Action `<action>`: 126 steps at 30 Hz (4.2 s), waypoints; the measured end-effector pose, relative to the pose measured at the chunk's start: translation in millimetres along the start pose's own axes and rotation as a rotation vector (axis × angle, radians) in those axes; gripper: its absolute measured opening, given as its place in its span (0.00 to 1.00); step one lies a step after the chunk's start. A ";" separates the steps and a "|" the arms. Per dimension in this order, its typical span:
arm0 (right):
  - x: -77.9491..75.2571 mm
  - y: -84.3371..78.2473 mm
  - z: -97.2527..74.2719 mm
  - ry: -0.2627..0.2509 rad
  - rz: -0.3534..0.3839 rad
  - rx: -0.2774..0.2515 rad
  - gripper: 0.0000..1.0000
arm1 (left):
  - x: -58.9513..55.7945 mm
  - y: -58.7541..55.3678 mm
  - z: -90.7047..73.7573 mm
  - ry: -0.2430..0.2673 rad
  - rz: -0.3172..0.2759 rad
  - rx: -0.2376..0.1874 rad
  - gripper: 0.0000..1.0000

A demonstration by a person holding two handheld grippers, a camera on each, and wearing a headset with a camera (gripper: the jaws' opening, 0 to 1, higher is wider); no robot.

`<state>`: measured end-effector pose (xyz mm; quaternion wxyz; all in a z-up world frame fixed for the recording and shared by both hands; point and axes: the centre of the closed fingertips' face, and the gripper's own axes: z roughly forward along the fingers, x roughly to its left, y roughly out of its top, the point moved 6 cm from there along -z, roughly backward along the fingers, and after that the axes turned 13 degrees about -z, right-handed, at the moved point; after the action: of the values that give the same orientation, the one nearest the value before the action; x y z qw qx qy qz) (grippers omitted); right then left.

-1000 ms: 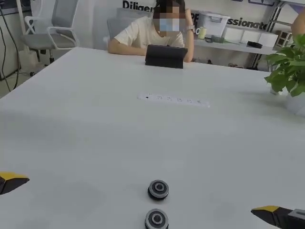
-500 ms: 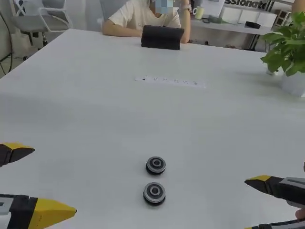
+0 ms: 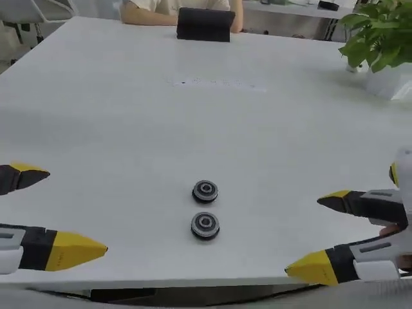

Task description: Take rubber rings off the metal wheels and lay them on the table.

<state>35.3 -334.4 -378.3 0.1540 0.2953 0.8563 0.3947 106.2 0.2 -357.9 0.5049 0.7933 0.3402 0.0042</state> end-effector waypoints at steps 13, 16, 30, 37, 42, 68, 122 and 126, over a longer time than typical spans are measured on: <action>1.6 -4.7 -7.0 0.000 -0.002 -0.004 0.93 | -10.8 1.2 20.0 -0.102 0.058 0.031 0.99; 1.3 -4.7 -6.7 0.005 0.003 -0.016 0.92 | -10.2 1.2 21.1 -0.100 0.059 0.033 0.99; -4.0 9.3 -2.5 0.010 -0.027 -0.068 0.85 | -15.2 16.9 26.9 -0.126 0.106 0.024 0.96; -10.8 25.9 0.2 0.016 -0.068 -0.087 0.81 | -25.0 39.4 34.8 -0.152 0.179 0.013 0.94; -15.8 39.6 0.9 0.021 -0.099 -0.110 0.79 | -34.0 55.9 41.9 -0.174 0.220 -0.004 0.92; -19.4 104.0 44.4 0.136 -0.277 -0.146 0.46 | -63.9 117.1 101.2 -0.253 0.368 -0.146 0.54; -13.6 31.8 114.0 0.299 -0.201 0.001 0.19 | -52.5 0.4 173.8 -0.350 0.434 0.215 0.15; -12.7 31.0 113.1 0.314 -0.243 0.033 0.19 | -53.2 -1.4 172.7 -0.357 0.452 0.214 0.14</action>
<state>113.3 -260.2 -426.7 0.0601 0.1270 0.9055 0.4004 125.0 -166.3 -425.7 0.4567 0.8857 0.0595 -0.0590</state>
